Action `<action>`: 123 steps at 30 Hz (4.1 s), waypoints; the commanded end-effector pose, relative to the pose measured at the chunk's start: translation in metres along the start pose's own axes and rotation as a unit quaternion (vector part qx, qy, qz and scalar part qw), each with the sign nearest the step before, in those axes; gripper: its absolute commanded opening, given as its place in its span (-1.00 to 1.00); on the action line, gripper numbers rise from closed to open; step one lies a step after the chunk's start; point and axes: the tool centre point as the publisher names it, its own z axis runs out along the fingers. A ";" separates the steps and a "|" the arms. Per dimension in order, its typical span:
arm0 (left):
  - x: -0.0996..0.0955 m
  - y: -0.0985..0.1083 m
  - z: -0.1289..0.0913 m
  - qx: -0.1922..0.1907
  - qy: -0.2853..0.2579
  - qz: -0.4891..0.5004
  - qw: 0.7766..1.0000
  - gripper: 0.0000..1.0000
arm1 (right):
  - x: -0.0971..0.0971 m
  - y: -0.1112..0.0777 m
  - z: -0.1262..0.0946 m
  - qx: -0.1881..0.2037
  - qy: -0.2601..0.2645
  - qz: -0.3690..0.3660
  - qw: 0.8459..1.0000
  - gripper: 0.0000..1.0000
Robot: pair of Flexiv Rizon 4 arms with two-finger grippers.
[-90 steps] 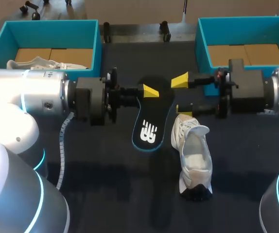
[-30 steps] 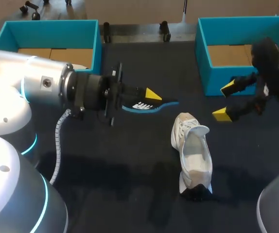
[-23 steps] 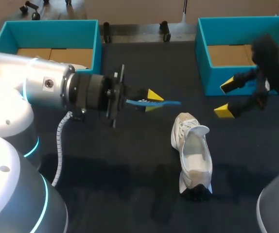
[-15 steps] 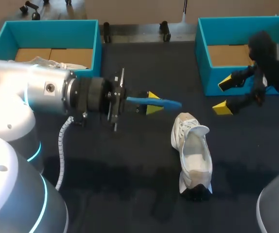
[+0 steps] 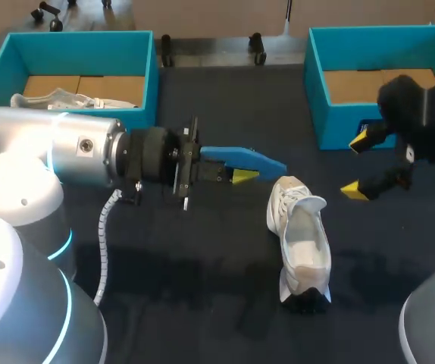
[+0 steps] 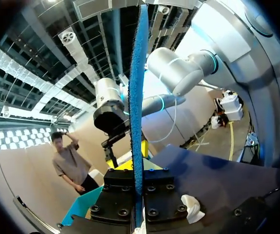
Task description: Take the shoe out of the shoebox, open the shoe tongue, remove and reinsert the insole, then place the shoe into the shoebox
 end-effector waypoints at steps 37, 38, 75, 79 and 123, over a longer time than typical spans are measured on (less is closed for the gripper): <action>0.020 0.012 0.026 0.004 -0.016 -0.026 1.000 -1.00 | 0.014 -0.040 0.013 0.069 -0.031 -0.044 0.996 1.00; 0.020 0.013 0.027 0.001 -0.014 -0.026 1.000 -1.00 | 0.013 -0.042 0.014 0.070 -0.029 -0.048 0.996 1.00; 0.036 0.029 0.048 -0.026 -0.007 -0.090 0.996 -1.00 | -0.026 -0.091 0.045 0.107 0.027 -0.093 0.990 1.00; 0.039 0.032 0.049 -0.028 -0.009 -0.094 0.995 -1.00 | -0.024 -0.096 0.051 0.106 0.029 -0.090 0.990 1.00; 0.052 0.041 0.052 -0.046 -0.020 -0.106 0.993 -1.00 | 0.003 -0.109 0.100 0.108 0.020 -0.109 0.988 1.00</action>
